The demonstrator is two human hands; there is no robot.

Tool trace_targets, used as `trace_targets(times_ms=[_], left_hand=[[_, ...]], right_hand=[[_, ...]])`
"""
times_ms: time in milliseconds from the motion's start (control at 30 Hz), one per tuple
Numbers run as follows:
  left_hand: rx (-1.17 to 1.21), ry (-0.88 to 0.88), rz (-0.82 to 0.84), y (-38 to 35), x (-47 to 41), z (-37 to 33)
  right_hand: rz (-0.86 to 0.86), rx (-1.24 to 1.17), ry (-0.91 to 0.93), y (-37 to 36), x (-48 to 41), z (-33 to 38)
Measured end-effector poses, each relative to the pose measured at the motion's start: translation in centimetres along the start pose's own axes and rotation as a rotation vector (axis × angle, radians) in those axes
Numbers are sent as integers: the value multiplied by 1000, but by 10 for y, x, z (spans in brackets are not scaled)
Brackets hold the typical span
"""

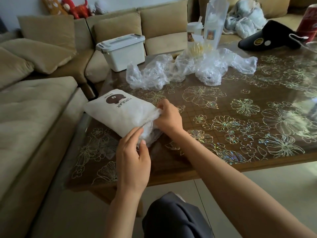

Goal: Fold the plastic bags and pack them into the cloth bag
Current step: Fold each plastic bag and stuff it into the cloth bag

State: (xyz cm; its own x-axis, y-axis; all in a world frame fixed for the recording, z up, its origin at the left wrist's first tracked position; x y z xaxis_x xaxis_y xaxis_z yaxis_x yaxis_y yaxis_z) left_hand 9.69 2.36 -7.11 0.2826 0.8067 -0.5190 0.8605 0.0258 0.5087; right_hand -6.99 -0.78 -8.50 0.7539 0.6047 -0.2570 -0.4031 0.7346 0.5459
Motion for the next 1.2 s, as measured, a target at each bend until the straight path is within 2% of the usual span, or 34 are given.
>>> trace_targets(times_ms=[100,200,267,333,400,467,567,667,767,833,933,1000,1100,1200], left_hand=[[-72,5,67,1,-3,5],[-160,30,173,-3,-2,12],[-220,13,247,-11,-1,15],[-299,-4,309,-21,-1,19],[-383,2,327,-28,-4,23],[-469,8,336,-30,-9,28],[-602,43,341,-39,-15,32],[-556,-14,110,-49,-16,11],[-416,-215,-53,-67,-15,-19],[-356,-283,-27,-82,-15,-33],[-309,-296,41,-100,-14,-43],[-280,-300,61,-108,-16,-45],[-230,-248,105,-118,-25,-49],[-185,-189,123,-122,-29,-58]], right_hand=[[-134,-14,-115,-5,-1,-1],[-132,29,-183,-12,-8,7],[-27,13,-233,-11,-14,11],[168,-103,-216,-10,-22,12],[358,-256,-172,2,-22,12],[452,-346,-165,19,-21,4],[385,-234,-105,50,-33,-20],[177,-45,-64,83,-56,-50],[-7,348,126,109,-85,-72],[3,530,194,112,-103,-85],[87,593,38,106,-127,-111],[102,651,2,97,-137,-127],[-18,720,138,91,-139,-133],[-164,676,256,94,-128,-126]])
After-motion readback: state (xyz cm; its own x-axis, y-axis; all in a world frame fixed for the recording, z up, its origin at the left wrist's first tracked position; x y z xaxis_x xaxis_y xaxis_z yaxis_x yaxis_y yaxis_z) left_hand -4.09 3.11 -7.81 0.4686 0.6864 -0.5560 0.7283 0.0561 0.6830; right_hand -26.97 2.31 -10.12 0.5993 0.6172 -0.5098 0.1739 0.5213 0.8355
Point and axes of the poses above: each hand's wrist, its own x-axis away from the middle knuckle, its own y-axis out of the back of the hand, z = x × y, the point moved 3 cm from there along -x, towards the middle knuckle, and after that the axes turned 10 degrees about -z, right-handed, at the moved point
